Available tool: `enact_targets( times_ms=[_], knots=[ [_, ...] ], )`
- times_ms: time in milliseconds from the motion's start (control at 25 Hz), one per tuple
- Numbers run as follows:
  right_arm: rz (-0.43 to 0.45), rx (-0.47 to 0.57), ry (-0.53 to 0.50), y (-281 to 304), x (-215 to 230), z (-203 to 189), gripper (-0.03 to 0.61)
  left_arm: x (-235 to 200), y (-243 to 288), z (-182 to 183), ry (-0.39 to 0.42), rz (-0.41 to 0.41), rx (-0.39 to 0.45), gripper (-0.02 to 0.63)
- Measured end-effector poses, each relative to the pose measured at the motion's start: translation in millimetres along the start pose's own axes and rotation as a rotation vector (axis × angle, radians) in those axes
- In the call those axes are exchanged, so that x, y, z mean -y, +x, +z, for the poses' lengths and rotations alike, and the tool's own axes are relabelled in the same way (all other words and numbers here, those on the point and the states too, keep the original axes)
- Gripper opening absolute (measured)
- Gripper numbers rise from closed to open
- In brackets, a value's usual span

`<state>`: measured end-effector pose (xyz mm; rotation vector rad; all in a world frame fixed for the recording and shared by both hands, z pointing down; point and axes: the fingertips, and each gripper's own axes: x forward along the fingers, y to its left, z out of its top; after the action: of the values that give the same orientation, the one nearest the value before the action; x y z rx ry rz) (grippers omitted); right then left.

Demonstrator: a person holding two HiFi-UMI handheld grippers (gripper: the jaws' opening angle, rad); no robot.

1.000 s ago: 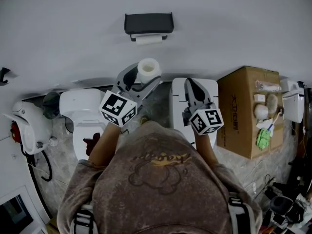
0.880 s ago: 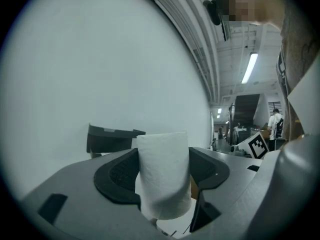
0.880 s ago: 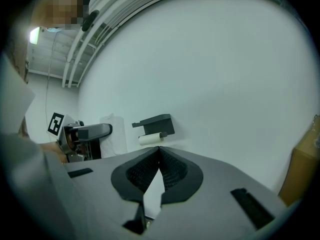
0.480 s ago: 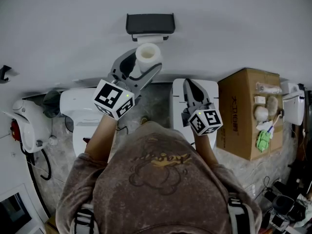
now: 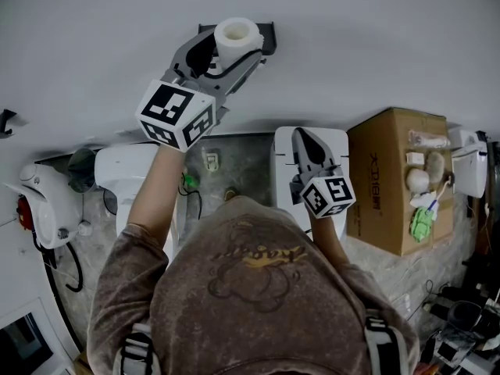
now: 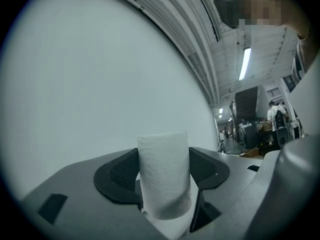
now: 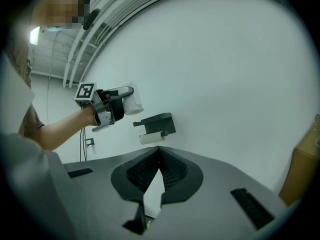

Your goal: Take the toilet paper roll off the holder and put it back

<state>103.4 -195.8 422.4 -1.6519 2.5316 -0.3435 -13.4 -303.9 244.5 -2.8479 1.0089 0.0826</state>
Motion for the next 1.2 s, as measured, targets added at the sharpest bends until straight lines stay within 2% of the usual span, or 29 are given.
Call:
enact_targets(
  times_ms=[240,520,1200],
  knots=[
    [-0.016,-0.002,0.005,1,6,0,-0.005,-19,33,11,0.003,-0.007,0.019,0.313],
    [-0.036,-0.006,0.005,1,18,1,-0.005,-34,64,8,-0.007,-0.014,0.003,0.313],
    [-0.065,-0.003,0.009,14,38,8,-0.005,-52,105,-16,-0.001,-0.035,-0.106,0.314]
  ],
)
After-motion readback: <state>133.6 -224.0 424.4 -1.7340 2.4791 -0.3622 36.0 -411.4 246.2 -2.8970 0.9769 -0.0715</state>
